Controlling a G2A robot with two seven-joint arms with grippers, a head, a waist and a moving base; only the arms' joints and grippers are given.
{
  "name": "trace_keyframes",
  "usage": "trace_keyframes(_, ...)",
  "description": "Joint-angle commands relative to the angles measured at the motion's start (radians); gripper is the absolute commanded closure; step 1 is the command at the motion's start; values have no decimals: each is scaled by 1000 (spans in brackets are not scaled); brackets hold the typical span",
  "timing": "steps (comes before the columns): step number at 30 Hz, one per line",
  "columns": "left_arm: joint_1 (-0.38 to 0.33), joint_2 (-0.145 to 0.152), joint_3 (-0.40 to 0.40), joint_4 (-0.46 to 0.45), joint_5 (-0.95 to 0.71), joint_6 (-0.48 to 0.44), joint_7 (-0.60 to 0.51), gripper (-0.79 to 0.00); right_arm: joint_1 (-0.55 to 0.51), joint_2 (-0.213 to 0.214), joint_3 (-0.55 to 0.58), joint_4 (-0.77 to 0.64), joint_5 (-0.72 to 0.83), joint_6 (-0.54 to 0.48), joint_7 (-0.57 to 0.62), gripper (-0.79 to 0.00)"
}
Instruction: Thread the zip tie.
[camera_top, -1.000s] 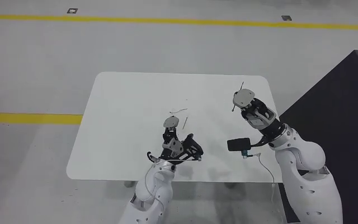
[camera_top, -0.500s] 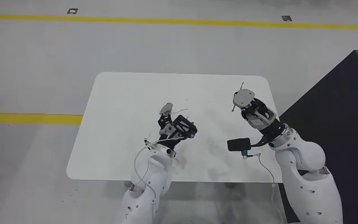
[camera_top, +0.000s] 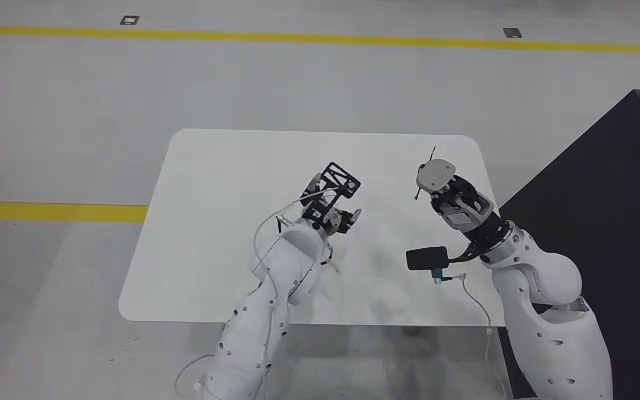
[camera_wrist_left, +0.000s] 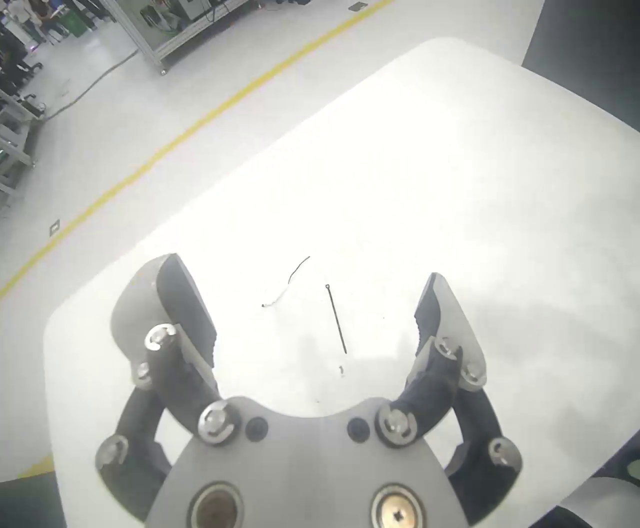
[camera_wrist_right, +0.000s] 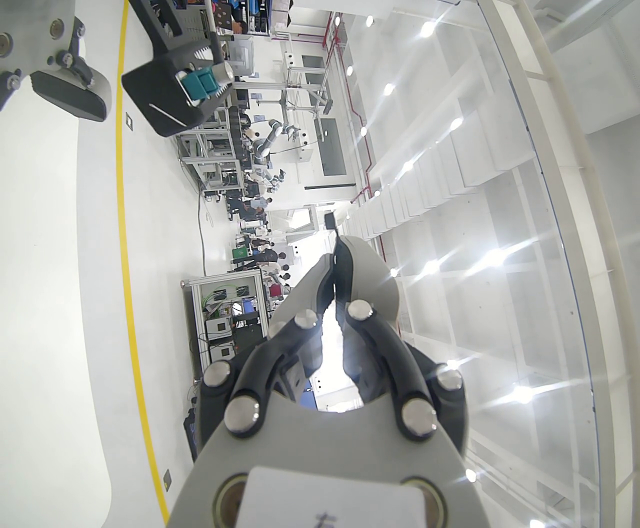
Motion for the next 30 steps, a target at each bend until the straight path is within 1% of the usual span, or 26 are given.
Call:
trace_keyframes(1, 0, 0, 0, 0, -1, 0, -1, -785, 0, 0, 0, 0, 0, 0, 0, 0)
trace_keyframes(2, 3, 0, 1, 5, -4, -2, -3, -785, 0, 0, 0, 0, 0, 0, 0, 0)
trace_keyframes(3, 9, -1, 2, 18, -22, -6, -34, -785, 0, 0, 0, 0, 0, 0, 0, 0)
trace_keyframes(5, -6, -6, 21, 18, -43, 0, -113, -785, 0, 0, 0, 0, 0, 0, 0, 0)
trace_keyframes(9, -67, -26, 87, 33, -67, 42, -330, -785, 0, 0, 0, 0, 0, 0, 0, 0)
trace_keyframes(12, -103, -41, 122, 47, -125, 68, -422, -785, 0, 0, 0, 0, 0, 0, 0, 0)
trace_keyframes(14, -132, -50, 130, 70, -165, 97, -474, -785, 0, 0, 0, 0, 0, 0, 0, 0)
trace_keyframes(16, -170, -58, 122, 108, -200, 137, -489, -785, 0, 0, 0, 0, 0, 0, 0, 0)
trace_keyframes(18, -199, -64, 100, 140, -224, 199, -467, -785, 0, 0, 0, 0, 0, 0, 0, 0)
trace_keyframes(25, -199, -64, 100, 140, -224, 199, -467, -785, 0, 0, 0, 0, 0, 0, 0, 0)
trace_keyframes(27, -184, -64, 86, 146, -274, 190, -448, -785, 0, 0, 0, 0, 0, 0, 0, 0)
trace_keyframes(30, -204, -67, 66, 183, -307, 234, -504, -785, 0, 0, 0, 0, 0, 0, 0, 0)
